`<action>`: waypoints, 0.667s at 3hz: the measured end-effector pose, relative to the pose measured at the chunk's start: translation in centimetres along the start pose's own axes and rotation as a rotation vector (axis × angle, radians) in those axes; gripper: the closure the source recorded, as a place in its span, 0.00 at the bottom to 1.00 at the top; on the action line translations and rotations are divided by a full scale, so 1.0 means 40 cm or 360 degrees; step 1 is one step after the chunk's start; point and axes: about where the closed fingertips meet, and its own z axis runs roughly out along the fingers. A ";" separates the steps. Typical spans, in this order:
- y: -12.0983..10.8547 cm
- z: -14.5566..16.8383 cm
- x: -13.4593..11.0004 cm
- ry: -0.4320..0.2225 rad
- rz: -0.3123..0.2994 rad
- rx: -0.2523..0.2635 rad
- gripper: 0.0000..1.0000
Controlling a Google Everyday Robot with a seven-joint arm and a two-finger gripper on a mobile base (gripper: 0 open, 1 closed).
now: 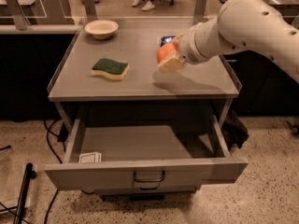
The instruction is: Pick orange from top drawer and place on counter
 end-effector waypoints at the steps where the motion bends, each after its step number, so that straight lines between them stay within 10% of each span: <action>1: -0.020 0.028 0.029 -0.0038 0.0071 0.0032 1.00; 2: -0.036 0.057 0.053 -0.0075 0.0132 0.0053 1.00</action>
Offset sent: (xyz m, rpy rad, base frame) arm 0.0388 -0.0203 -0.0323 0.1373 -0.0077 -0.0840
